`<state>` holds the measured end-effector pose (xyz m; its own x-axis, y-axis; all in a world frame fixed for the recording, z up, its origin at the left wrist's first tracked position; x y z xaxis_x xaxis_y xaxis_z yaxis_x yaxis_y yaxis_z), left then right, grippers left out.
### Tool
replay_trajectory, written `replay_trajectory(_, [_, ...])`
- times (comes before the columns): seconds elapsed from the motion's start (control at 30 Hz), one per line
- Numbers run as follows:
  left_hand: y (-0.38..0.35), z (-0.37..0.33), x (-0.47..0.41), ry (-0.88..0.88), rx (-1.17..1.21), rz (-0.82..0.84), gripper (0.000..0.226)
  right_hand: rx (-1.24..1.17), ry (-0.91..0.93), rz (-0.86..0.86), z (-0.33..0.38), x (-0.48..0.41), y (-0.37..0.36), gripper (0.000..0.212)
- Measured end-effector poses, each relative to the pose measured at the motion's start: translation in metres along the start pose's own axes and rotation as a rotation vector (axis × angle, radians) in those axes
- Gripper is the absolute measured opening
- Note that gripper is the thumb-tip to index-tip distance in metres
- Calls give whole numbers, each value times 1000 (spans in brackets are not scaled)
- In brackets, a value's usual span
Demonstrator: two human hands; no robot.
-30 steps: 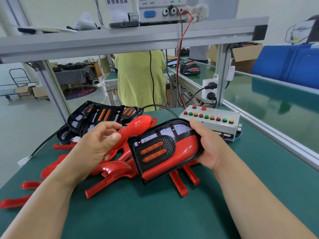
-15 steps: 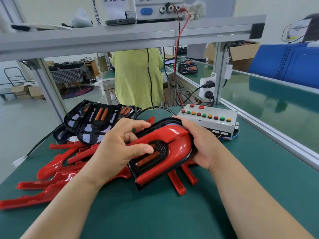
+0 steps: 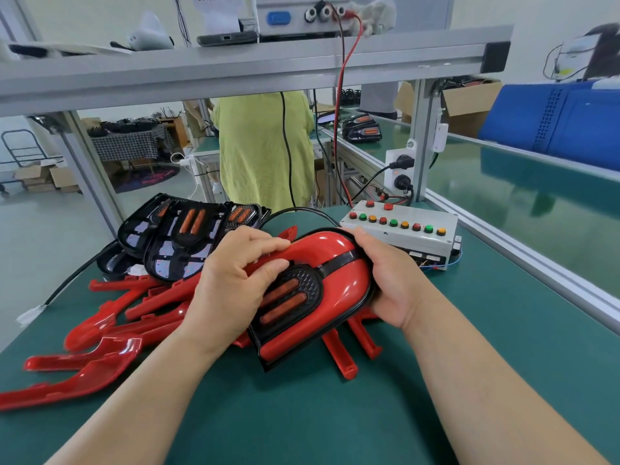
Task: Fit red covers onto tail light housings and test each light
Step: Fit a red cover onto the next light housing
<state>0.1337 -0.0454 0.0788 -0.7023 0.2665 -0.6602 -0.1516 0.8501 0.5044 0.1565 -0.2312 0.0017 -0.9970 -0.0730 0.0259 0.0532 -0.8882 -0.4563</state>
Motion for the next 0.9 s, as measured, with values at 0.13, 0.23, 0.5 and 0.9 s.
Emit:
replay_trajectory(0.13, [-2, -3, 0, 11, -20, -9, 26, 27, -11, -5, -2, 1, -2, 47])
replay_trajectory(0.23, [1, -5, 1, 18, -20, -21, 25, 43, -5, -26, -1, 2, -3, 46])
replay_trajectory(0.5, [1, -9, 5, 36, -32, -24, 23, 78, 3, -62, 0, 3, 2, 48])
replay_trajectory(0.9, [0, -11, 6, -6, -61, -9, 26, 161, 18, 61, -1, 7, -13, 48])
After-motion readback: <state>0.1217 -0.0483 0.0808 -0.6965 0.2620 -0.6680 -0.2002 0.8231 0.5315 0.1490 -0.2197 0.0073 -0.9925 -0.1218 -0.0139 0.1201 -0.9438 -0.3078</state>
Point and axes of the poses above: each hand's wrist, its own x-axis away from the middle knuckle, its own y-axis out of the back of the hand, z = x × y, the point moved 9 cm from there along -x, towards the middle knuckle, and after that the axes turned 3 degrees about z, right-handed, at the moved point
